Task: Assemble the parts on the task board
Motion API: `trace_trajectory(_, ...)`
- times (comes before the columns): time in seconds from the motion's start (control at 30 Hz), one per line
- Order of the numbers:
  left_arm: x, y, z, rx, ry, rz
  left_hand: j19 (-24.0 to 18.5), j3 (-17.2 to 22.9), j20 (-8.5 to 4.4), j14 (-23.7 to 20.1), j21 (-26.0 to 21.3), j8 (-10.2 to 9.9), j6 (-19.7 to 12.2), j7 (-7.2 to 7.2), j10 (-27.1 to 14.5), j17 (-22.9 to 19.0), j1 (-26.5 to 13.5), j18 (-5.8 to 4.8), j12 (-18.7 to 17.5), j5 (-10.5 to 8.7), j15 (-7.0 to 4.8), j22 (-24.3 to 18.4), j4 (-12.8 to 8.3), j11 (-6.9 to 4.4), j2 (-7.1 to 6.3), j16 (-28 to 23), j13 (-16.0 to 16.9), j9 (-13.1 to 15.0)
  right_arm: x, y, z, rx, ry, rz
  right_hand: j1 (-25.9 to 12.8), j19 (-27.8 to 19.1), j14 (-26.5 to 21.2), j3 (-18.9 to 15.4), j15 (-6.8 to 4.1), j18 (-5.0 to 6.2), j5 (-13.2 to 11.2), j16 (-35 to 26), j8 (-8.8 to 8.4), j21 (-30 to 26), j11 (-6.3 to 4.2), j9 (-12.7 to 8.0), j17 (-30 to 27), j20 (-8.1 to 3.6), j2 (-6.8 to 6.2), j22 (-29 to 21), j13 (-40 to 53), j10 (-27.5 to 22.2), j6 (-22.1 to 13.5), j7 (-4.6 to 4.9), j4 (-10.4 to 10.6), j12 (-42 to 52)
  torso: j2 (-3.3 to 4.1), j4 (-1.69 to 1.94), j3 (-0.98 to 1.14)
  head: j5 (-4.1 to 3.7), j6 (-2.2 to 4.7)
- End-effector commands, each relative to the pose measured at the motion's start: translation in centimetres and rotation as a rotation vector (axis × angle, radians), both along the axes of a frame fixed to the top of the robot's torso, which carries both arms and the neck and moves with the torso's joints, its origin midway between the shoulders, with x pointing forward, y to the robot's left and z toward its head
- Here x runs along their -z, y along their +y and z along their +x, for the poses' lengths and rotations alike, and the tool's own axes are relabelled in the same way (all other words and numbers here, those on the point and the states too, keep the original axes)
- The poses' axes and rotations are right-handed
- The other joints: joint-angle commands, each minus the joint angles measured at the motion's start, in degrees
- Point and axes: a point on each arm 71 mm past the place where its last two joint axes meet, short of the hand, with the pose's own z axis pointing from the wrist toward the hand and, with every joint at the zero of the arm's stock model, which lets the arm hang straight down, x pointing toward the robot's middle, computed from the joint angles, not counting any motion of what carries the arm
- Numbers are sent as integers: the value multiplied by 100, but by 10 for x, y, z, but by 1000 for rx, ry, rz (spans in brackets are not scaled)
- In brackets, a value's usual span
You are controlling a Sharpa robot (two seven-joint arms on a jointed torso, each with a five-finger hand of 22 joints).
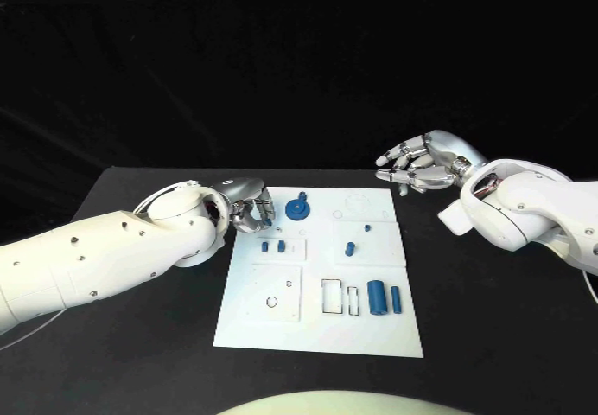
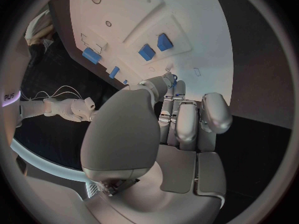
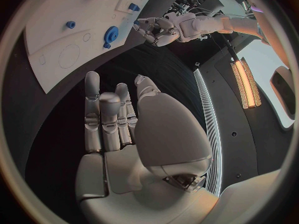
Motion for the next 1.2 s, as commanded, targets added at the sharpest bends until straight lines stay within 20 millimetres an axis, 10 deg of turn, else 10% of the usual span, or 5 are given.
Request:
trace_trajectory(0.03, -1, -4, -1, 9, 9, -17, 39, -37, 1, 38, 36, -39, 34, -12, 39, -4, -68, -46, -18, 0, 4, 10, 11, -9, 9, 20, -8, -5, 0, 2, -1, -15, -6, -5, 9, 58, 6, 14, -5, 73, 20, 10, 24, -35, 4, 5, 3, 1, 19, -5, -5, -23, -42, -3, 16, 21, -3, 3, 7, -4, -2)
trace_trajectory(1.2, 13, -21, 6, 32, 37, 14, 34, -33, -2, 36, 35, -60, 30, -10, 40, -17, -71, -44, -49, 1, 4, 9, 5, -9, 0, 17, -13, -15, 0, 4, -1, -22, -7, -5, 9, 58, 6, 14, -5, 73, 20, 10, 24, -35, 4, 5, 3, 1, 19, -5, -5, -23, -42, -3, 16, 21, -5, -1, 2, -29, -33)
